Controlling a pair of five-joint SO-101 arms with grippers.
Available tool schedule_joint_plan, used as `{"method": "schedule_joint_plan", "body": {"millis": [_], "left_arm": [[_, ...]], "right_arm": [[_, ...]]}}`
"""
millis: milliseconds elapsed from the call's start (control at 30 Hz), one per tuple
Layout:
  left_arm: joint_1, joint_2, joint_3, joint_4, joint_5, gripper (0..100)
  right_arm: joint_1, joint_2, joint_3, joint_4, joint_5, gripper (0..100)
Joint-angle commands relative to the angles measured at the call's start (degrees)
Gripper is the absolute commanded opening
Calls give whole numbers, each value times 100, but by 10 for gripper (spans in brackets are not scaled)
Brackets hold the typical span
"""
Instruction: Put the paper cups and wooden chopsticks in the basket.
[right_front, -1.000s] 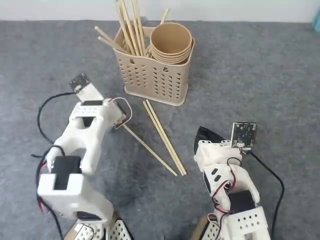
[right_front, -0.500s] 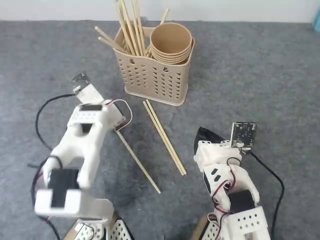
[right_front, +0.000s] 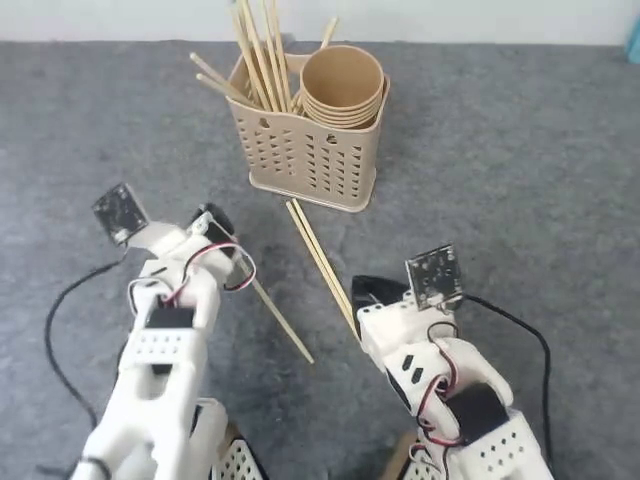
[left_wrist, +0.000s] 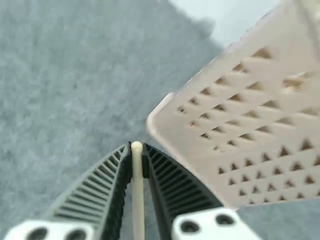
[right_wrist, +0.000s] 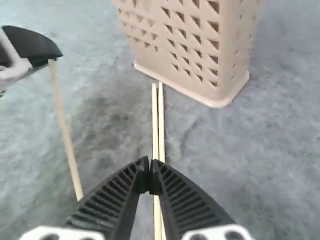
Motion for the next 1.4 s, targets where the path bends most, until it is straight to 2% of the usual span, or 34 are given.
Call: {"method": "schedule_joint_plan", "body": {"millis": [0, 233, 367, 433, 600, 767, 1267, 1367], "left_arm": [[-18, -686, 145, -220, -44, 12], [-44, -686, 145, -220, -35, 12], [-88, -686, 127, -220, -26, 12], [-369, -686, 84, -237, -9, 12], [-677, -677, -48, -229, -9, 12], [-668, -677, -66, -237, -9, 12], [-668, -677, -48, -229, -9, 12], [-668, -677, -40, -220, -9, 12]], "right_arm": [[-101, 1015, -607, -585, 114, 12], [-374, 4312, -2268, -1446, 149, 20], [-435, 6510, -3147, -2079, 105, 138], [-418, 7538, -3534, -2378, 97, 180], [-382, 9429, -4316, -3152, 105, 114], [-374, 9587, -4536, -3196, 105, 55], [-286, 9710, -4580, -3257, 141, 58], [-277, 10018, -4862, -3160, 114, 84]]}}
